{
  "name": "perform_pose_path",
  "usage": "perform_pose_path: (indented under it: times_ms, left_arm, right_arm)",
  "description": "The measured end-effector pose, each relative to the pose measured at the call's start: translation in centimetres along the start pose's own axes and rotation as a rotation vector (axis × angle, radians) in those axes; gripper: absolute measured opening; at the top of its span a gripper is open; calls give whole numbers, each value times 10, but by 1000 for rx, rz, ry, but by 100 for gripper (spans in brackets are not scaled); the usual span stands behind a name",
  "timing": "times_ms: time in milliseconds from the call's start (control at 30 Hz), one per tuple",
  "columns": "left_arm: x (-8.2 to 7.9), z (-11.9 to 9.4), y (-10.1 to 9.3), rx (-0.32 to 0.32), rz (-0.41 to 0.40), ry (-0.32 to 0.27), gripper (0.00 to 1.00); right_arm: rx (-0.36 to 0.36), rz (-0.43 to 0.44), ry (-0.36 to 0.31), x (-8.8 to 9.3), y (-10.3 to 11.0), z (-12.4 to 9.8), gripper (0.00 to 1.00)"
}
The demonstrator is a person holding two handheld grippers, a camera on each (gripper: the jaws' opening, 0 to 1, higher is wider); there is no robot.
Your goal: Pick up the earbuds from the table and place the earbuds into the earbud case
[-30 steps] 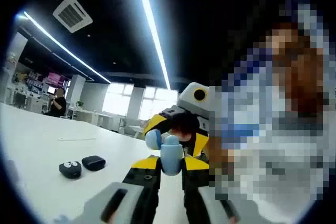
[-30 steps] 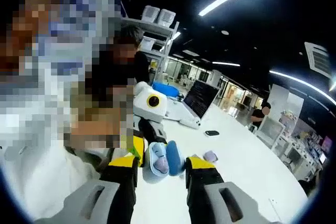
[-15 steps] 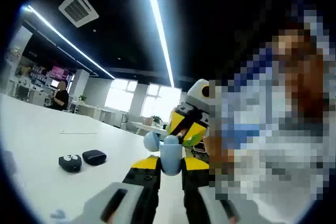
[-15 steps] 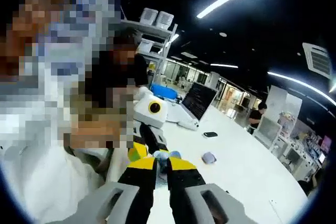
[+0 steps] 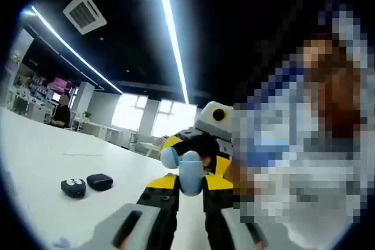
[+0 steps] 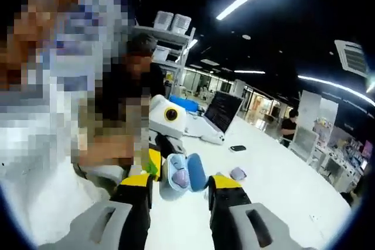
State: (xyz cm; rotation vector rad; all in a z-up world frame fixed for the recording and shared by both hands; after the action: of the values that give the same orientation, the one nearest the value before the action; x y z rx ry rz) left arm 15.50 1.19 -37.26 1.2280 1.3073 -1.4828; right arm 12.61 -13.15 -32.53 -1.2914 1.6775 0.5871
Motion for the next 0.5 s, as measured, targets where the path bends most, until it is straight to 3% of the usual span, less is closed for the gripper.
perform_pose_path:
  times_ms: [133, 300, 367, 500]
  left_arm:
    - [-2, 1, 0, 12, -9, -17, 17]
    - [-1, 2, 2, 17, -37, -24, 17]
    - [-1, 2, 3, 18, -43, -25, 17]
    - [0, 1, 8, 14, -52, -22, 17]
  right_arm:
    - [-12, 28, -20, 0, -1, -1, 35]
    - [43, -16, -33, -2, 3, -3, 34]
    - [80, -44, -65, -7, 1, -4, 26]
    - [106, -37, -45, 0, 2, -4, 25]
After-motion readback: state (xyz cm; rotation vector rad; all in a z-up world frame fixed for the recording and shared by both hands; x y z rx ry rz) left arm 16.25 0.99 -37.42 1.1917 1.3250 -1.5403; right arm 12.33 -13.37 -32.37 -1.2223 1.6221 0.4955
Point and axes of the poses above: the point that each gripper's makers call its tool centre point, and the gripper's own axes: z roughly forward along the fingers, y roughly to its left, x roughly out of its underside, the point moved 8 cm from there along -z, roughly backward along the fingers, and after that the axes turned 15 degrees about y, right-handed, at the moved point
